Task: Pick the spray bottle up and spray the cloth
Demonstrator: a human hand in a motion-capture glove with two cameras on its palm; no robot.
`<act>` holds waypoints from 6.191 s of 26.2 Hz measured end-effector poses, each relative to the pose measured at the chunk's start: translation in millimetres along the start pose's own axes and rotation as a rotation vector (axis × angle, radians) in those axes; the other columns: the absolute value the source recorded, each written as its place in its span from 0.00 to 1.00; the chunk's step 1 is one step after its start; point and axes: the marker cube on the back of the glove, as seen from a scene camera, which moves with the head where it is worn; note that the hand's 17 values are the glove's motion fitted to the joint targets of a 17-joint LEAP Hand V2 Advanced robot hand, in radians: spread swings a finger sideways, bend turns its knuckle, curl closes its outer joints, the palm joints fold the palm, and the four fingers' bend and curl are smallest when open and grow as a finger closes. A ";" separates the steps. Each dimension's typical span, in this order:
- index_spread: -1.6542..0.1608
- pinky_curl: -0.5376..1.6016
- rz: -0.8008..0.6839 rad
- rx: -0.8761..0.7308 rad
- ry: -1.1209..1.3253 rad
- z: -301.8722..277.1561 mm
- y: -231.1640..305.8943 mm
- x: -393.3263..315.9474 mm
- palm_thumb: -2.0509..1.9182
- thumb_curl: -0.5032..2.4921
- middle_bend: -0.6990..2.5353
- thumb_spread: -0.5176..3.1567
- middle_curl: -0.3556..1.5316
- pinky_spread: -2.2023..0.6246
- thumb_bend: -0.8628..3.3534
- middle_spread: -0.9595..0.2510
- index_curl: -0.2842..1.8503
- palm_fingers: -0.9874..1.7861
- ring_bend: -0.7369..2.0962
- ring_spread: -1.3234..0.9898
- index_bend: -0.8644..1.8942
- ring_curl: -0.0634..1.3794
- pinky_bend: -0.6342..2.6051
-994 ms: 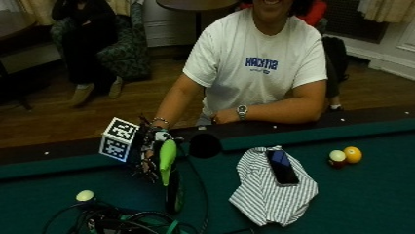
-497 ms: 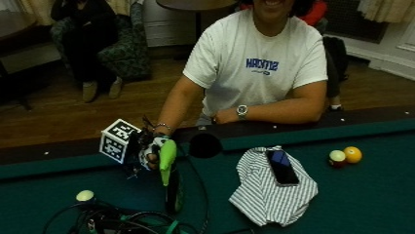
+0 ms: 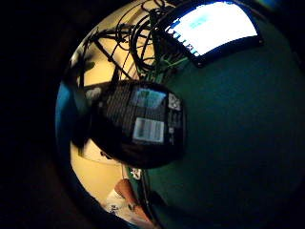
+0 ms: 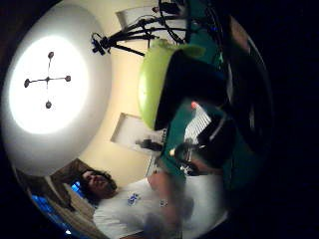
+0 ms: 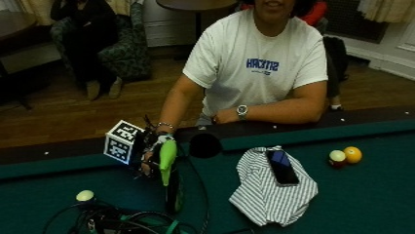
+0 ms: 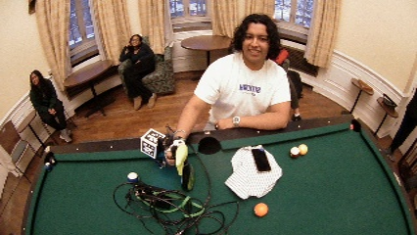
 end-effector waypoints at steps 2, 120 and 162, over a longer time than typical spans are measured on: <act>0.75 0.56 0.013 -0.001 0.030 5.8 0.9 -1.8 0.77 0.37 0.41 0.27 0.53 0.72 0.22 0.59 0.37 0.65 0.57 0.47 0.46 0.49 0.42; 0.76 0.44 0.511 -1.019 1.047 254.3 1.3 -151.8 0.75 0.44 0.45 0.25 0.49 0.67 0.20 0.64 0.42 0.85 0.52 0.48 0.44 0.39 0.34; 0.76 0.44 -0.314 -0.704 -0.234 433.5 100.0 -228.9 0.75 0.45 0.44 0.24 0.49 0.67 0.20 0.64 0.44 0.85 0.54 0.48 0.44 0.39 0.33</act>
